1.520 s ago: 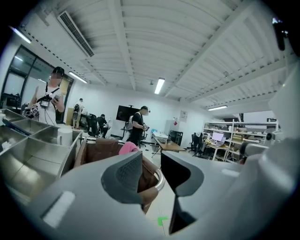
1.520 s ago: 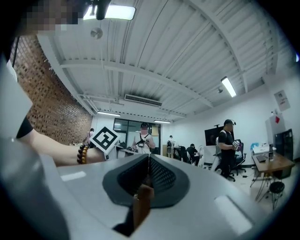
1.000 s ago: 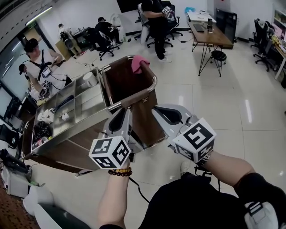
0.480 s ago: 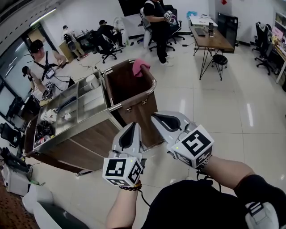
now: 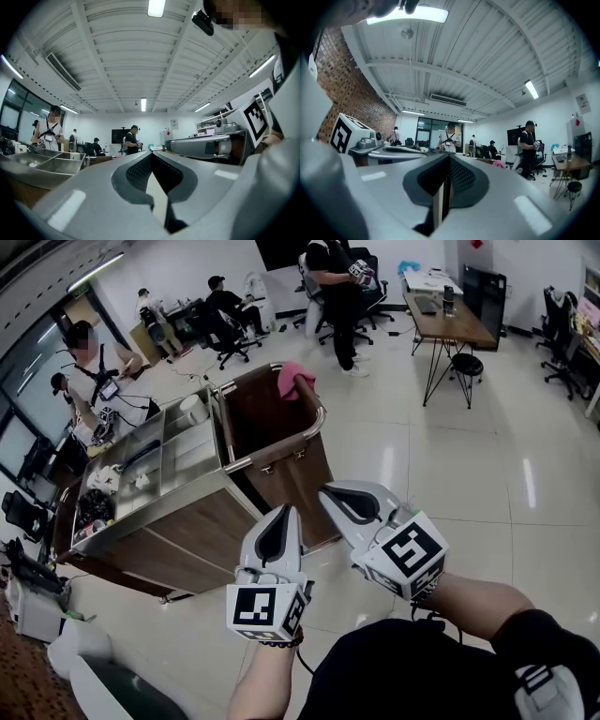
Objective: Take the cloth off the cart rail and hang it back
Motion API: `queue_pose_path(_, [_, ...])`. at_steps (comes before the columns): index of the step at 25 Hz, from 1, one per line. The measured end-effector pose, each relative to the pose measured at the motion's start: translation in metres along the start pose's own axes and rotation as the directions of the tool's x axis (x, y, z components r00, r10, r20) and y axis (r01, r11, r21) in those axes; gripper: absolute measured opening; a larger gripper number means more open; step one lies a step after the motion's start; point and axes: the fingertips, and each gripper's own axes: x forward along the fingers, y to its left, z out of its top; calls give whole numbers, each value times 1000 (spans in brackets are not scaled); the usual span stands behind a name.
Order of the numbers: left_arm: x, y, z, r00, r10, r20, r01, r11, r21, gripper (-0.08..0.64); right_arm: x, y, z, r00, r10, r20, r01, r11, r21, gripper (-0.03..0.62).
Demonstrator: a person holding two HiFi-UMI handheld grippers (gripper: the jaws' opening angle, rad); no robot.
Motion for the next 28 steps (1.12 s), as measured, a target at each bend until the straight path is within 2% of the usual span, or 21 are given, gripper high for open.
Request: queue_pose_path(28, [6, -9, -2, 1000, 17, -19, -17, 1000, 22, 3, -12, -4, -5, 1000, 15, 1, -15, 1000, -2, -2])
